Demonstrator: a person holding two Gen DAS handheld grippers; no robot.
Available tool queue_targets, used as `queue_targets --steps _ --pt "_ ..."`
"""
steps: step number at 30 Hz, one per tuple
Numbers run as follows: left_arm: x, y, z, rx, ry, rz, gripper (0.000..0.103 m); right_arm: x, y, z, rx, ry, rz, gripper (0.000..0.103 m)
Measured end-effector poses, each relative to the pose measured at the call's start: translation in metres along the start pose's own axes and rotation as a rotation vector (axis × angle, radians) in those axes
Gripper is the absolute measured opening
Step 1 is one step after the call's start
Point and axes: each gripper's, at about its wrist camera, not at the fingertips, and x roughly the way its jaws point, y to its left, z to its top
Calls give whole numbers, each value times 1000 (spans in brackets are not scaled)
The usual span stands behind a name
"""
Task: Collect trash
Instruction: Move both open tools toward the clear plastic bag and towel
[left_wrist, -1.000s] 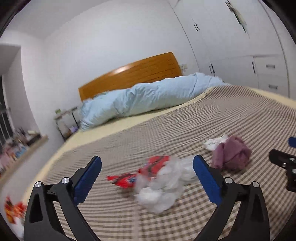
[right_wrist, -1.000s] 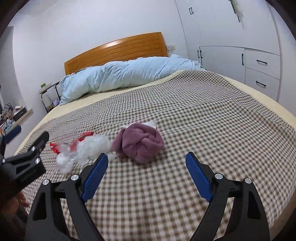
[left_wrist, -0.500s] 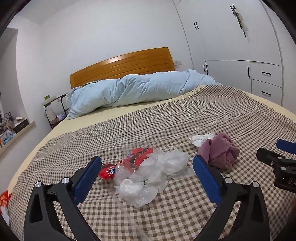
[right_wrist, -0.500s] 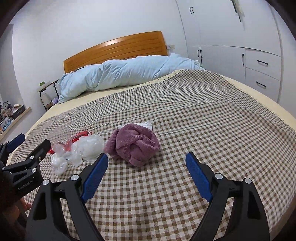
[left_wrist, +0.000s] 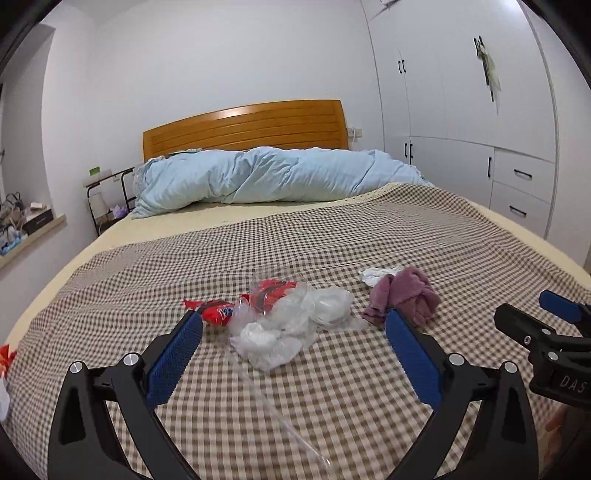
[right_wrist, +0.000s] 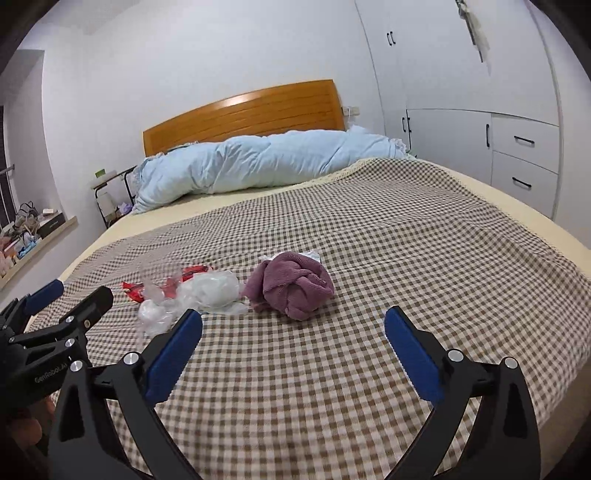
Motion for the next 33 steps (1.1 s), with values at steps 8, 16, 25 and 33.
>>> queue_targets --steps 8,16,25,33 --pt "-12 4 -18 -55 1 -41 97 -12 -4 -8 28 -12 -11 95" --pt "9 21 -30 -98 10 -91 97 12 -5 -15 8 -3 -17 95" --pt "17 41 -37 -124 33 -87 97 21 10 -20 -45 1 -11 95" --pt "15 56 -42 -143 49 -68 97 16 21 -28 -81 6 17 95"
